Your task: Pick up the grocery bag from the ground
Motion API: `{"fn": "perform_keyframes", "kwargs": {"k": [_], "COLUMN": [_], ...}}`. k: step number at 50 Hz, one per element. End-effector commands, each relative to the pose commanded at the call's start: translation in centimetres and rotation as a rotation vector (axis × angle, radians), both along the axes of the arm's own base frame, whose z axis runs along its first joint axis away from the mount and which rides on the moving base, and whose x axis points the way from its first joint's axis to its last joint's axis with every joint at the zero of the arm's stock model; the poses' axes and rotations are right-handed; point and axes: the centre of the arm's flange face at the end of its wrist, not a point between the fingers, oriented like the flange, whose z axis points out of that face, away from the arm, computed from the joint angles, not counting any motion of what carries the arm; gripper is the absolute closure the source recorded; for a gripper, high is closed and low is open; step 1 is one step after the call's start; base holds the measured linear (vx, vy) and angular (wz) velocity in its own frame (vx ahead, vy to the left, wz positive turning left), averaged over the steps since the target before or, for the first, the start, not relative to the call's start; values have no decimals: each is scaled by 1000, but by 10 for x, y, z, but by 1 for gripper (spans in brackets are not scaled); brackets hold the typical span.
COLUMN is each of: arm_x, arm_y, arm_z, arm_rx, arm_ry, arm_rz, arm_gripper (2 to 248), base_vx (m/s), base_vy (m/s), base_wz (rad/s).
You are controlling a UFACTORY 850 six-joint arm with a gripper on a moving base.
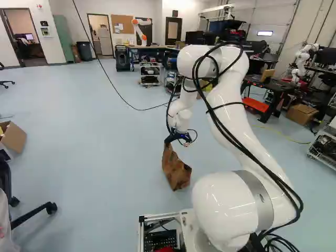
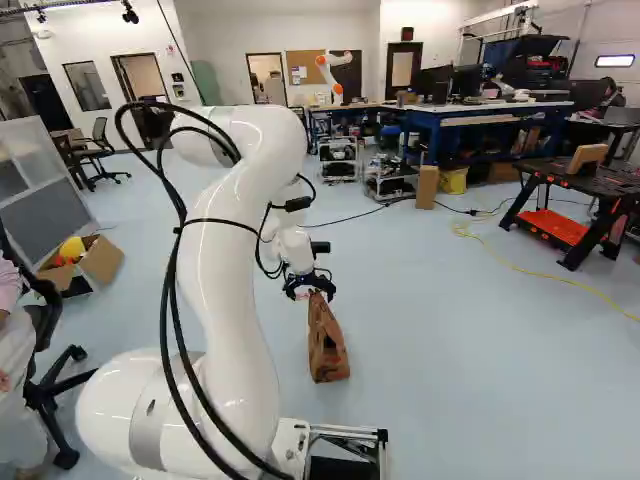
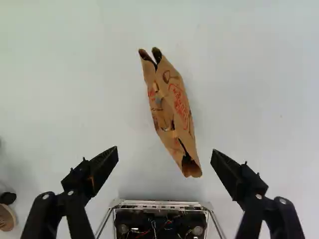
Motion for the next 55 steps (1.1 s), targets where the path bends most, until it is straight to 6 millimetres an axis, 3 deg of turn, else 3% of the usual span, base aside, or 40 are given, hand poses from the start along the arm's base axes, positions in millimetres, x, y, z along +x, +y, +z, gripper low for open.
{"fn": "perform_keyframes", "kwargs": {"k": [34, 55], "arm_x": [53, 94], "arm_y": [0, 0], "arm_z": [-99, -157], "arm_rx": [0, 0], "arm_ry": [215, 158], "arm_rz": [0, 0], "arm_gripper": [3, 3], "base_vx": [0, 0], "base_vy": [0, 0], "base_wz": [0, 0]}}
